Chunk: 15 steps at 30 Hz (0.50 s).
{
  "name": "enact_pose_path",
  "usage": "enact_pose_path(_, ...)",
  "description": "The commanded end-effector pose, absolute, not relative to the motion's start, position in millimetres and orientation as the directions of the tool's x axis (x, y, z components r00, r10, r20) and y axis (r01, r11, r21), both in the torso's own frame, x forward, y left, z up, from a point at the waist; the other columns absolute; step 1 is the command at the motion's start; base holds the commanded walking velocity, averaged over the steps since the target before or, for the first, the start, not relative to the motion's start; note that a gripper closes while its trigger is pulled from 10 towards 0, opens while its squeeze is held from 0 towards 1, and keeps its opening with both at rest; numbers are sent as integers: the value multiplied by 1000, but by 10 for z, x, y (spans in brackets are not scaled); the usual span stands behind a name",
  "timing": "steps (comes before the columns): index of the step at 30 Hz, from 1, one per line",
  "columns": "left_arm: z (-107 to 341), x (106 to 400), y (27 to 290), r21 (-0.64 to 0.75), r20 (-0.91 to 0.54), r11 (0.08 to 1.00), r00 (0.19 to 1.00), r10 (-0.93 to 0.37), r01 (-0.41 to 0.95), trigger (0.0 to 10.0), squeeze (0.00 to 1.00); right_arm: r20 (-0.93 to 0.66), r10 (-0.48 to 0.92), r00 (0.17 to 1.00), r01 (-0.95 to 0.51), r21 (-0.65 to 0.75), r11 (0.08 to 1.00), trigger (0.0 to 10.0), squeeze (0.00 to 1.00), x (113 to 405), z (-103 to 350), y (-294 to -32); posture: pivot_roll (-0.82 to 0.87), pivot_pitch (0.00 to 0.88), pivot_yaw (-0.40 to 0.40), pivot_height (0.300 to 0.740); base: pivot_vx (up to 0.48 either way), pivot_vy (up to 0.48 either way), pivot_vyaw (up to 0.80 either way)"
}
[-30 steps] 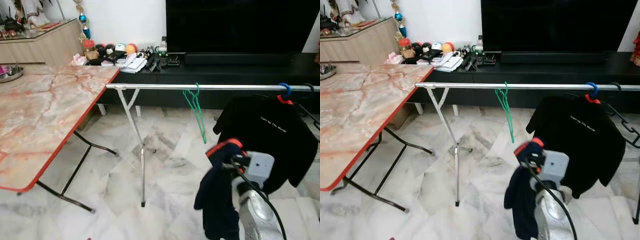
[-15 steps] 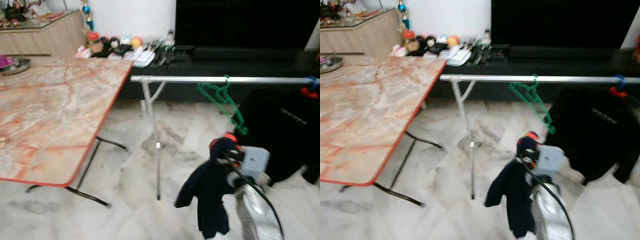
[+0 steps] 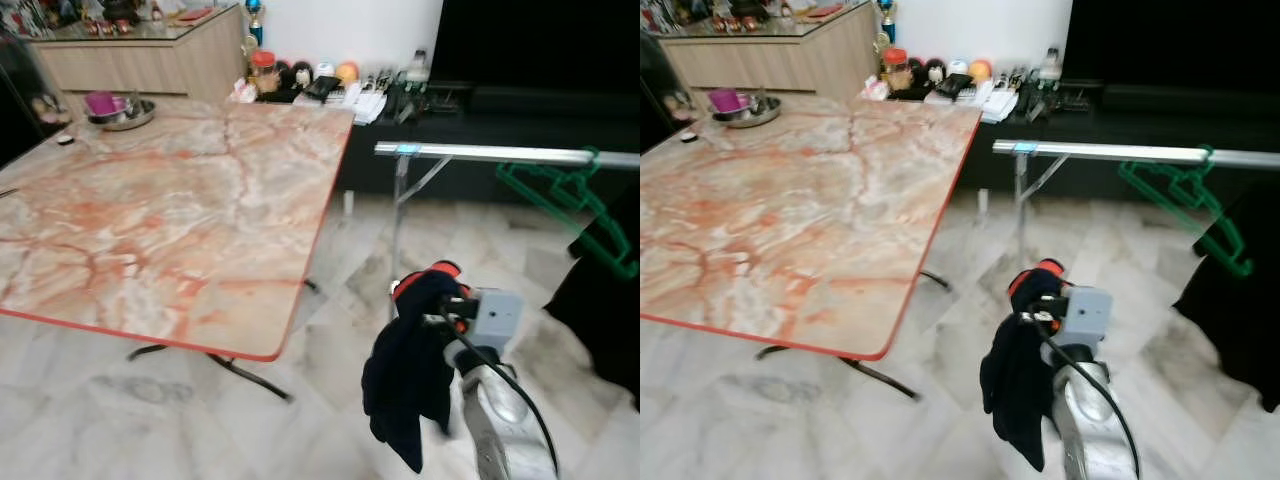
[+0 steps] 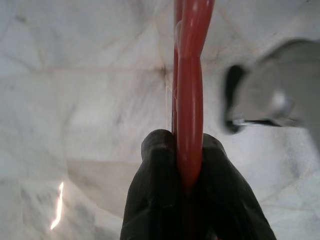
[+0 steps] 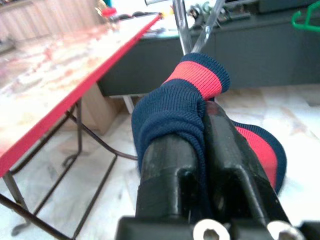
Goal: Hang hanger
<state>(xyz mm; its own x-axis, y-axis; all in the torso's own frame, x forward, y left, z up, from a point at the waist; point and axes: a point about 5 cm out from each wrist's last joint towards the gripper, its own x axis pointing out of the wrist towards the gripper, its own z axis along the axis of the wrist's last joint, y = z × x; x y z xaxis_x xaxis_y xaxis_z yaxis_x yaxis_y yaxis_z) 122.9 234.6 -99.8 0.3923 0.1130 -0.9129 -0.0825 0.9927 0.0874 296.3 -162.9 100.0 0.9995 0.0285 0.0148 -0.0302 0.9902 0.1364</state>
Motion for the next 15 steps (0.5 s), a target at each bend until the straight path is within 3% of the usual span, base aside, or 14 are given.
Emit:
enact_pose_path(1,-985,1270,2353,111,-911,992,392,128,-65,10000,0,81,45,996,-55,134,989,10000,0,3009,1145,-1589,-35,106,14,740,0,480,0)
enact_pose_path(15,-1027,984,2470,123,-922,991,364,131,-47,10000,0,187,63,980,-86,118,989,10000,0,3100,1392,-1518,-33,62,16,740,0,480,0)
